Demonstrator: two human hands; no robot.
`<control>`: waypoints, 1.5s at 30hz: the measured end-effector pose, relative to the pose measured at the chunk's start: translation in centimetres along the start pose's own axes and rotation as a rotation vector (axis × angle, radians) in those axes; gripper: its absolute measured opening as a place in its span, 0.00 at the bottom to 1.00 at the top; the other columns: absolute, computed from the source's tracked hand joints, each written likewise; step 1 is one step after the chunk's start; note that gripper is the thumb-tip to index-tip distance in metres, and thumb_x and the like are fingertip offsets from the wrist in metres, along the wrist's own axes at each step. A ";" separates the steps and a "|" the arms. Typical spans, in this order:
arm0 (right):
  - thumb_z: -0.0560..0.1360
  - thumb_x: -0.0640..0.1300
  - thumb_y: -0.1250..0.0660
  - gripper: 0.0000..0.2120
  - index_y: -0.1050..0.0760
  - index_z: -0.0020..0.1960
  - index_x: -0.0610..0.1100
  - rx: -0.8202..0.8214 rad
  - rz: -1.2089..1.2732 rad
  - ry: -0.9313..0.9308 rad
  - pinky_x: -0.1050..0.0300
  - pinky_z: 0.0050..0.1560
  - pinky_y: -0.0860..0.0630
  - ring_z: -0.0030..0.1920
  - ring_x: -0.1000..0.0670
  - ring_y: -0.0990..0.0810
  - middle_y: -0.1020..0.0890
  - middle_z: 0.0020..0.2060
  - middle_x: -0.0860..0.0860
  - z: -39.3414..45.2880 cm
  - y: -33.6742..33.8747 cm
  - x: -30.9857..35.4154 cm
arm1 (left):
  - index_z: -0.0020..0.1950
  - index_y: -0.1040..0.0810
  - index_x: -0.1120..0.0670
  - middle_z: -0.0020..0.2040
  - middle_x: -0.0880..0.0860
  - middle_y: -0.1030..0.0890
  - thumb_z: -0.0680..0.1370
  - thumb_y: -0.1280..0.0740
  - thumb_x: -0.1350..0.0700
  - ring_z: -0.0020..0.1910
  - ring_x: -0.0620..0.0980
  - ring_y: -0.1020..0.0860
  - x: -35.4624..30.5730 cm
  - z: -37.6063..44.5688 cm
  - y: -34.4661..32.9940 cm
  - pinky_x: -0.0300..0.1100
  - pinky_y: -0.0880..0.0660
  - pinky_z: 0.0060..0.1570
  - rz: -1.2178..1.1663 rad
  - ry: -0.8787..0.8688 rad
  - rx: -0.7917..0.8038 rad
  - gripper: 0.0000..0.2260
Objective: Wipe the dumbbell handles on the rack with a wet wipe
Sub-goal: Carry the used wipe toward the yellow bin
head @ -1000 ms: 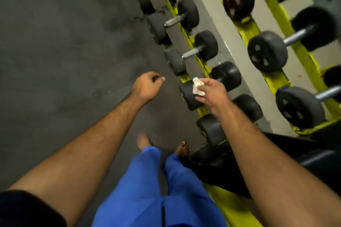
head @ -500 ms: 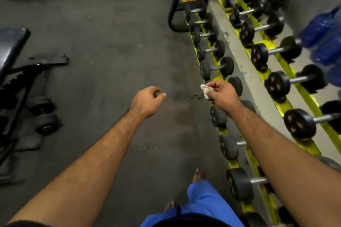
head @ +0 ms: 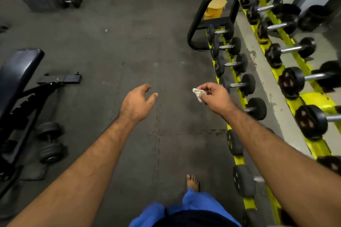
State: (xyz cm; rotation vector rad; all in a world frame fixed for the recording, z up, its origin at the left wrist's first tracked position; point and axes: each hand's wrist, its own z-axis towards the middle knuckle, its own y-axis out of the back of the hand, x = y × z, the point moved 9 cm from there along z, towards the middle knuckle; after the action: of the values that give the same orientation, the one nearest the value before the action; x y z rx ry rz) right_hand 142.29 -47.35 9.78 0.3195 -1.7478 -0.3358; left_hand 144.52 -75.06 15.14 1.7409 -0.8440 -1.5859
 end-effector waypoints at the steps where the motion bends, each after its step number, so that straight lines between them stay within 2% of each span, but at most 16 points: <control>1: 0.61 0.61 0.30 0.12 0.19 0.43 0.61 0.013 -0.010 0.008 0.51 0.40 0.24 0.34 0.54 0.20 0.15 0.35 0.52 2.9 -0.5 1.0 | 0.70 0.26 0.56 0.67 0.54 0.22 0.80 0.35 0.46 0.67 0.53 0.25 -0.1 2.6 0.9 0.46 0.29 0.66 0.006 -0.007 -0.016 0.22; 4: 0.65 0.51 0.29 0.06 0.18 0.42 0.57 0.035 -0.055 0.045 0.52 0.40 0.24 0.33 0.57 0.22 0.16 0.34 0.53 11.1 -2.6 4.8 | 0.68 0.24 0.56 0.63 0.53 0.20 0.79 0.33 0.47 0.64 0.52 0.23 1.1 10.1 3.6 0.45 0.28 0.64 -0.018 0.008 -0.064 0.20; 7: 0.70 0.46 0.27 0.04 0.18 0.43 0.53 0.049 -0.089 0.073 0.58 0.37 0.27 0.31 0.59 0.24 0.17 0.33 0.54 18.5 -5.7 7.7 | 0.64 0.21 0.56 0.58 0.52 0.18 0.79 0.33 0.48 0.59 0.51 0.21 4.0 17.6 5.5 0.42 0.26 0.62 -0.085 0.052 -0.080 0.17; 14: 0.72 0.39 0.28 0.07 0.19 0.43 0.51 0.002 -0.103 0.018 0.58 0.39 0.27 0.31 0.59 0.23 0.17 0.35 0.52 35.3 -12.6 13.1 | 0.67 0.24 0.57 0.60 0.54 0.19 0.79 0.33 0.49 0.60 0.54 0.22 10.9 36.4 9.9 0.46 0.26 0.61 -0.072 -0.008 -0.033 0.19; 19: 0.72 0.42 0.28 0.04 0.19 0.44 0.50 -0.073 -0.103 -0.013 0.59 0.36 0.30 0.27 0.62 0.25 0.18 0.32 0.54 45.0 -14.8 18.7 | 0.66 0.24 0.57 0.61 0.55 0.19 0.78 0.32 0.49 0.62 0.55 0.22 12.7 49.4 15.4 0.46 0.27 0.61 -0.010 -0.063 -0.011 0.19; 22: 0.71 0.44 0.27 0.03 0.19 0.42 0.52 -0.104 -0.094 0.014 0.58 0.39 0.27 0.31 0.59 0.22 0.17 0.32 0.54 51.2 -15.9 21.8 | 0.66 0.23 0.57 0.61 0.55 0.19 0.78 0.32 0.50 0.63 0.55 0.23 12.6 56.5 17.5 0.45 0.29 0.61 0.013 -0.109 -0.016 0.18; 28: 0.68 0.46 0.28 0.02 0.19 0.41 0.53 -0.100 -0.061 0.002 0.49 0.47 0.20 0.36 0.54 0.18 0.16 0.34 0.51 65.4 -19.7 23.7 | 0.65 0.23 0.57 0.61 0.55 0.19 0.79 0.32 0.51 0.63 0.55 0.23 14.8 70.6 17.7 0.44 0.29 0.60 -0.001 -0.094 0.030 0.17; 32: 0.71 0.43 0.27 0.06 0.19 0.40 0.54 -0.088 -0.052 -0.001 0.45 0.49 0.20 0.38 0.49 0.17 0.15 0.37 0.44 76.3 -21.5 25.1 | 0.66 0.23 0.57 0.62 0.55 0.19 0.78 0.32 0.50 0.63 0.54 0.23 15.6 81.8 17.8 0.43 0.29 0.61 0.011 -0.092 0.058 0.18; 35: 0.73 0.40 0.27 0.07 0.20 0.41 0.52 -0.083 -0.050 -0.017 0.50 0.48 0.21 0.39 0.50 0.18 0.15 0.38 0.46 84.7 -21.5 27.3 | 0.68 0.24 0.57 0.64 0.56 0.20 0.79 0.32 0.49 0.64 0.56 0.24 14.3 90.9 19.0 0.44 0.30 0.62 0.125 -0.160 0.107 0.20; 39: 0.75 0.40 0.28 0.05 0.19 0.46 0.49 -0.081 -0.040 -0.022 0.61 0.44 0.24 0.38 0.54 0.19 0.16 0.39 0.49 95.4 -20.7 31.5 | 0.68 0.25 0.56 0.63 0.56 0.20 0.79 0.32 0.50 0.64 0.57 0.24 12.5 102.8 21.3 0.45 0.30 0.61 0.132 -0.178 0.079 0.20; 43: 0.74 0.43 0.27 0.04 0.18 0.49 0.47 -0.125 -0.072 -0.045 0.53 0.48 0.21 0.44 0.48 0.15 0.14 0.41 0.50 105.2 -19.3 33.1 | 0.68 0.25 0.56 0.64 0.56 0.20 0.79 0.32 0.49 0.63 0.56 0.23 10.7 113.7 20.3 0.45 0.29 0.60 0.091 -0.196 0.108 0.20; 45: 0.74 0.42 0.27 0.05 0.18 0.50 0.46 -0.161 -0.077 -0.058 0.54 0.48 0.21 0.43 0.49 0.16 0.14 0.42 0.49 110.3 -18.6 33.0 | 0.68 0.25 0.56 0.63 0.56 0.20 0.79 0.32 0.50 0.62 0.57 0.22 10.1 119.4 19.1 0.45 0.29 0.60 0.088 -0.226 0.134 0.20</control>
State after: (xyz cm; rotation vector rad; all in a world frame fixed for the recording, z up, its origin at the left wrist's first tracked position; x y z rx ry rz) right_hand 28.24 -71.84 10.83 0.2630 -1.7554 -0.5428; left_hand 25.41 -98.16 15.15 1.6094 -1.1441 -1.7226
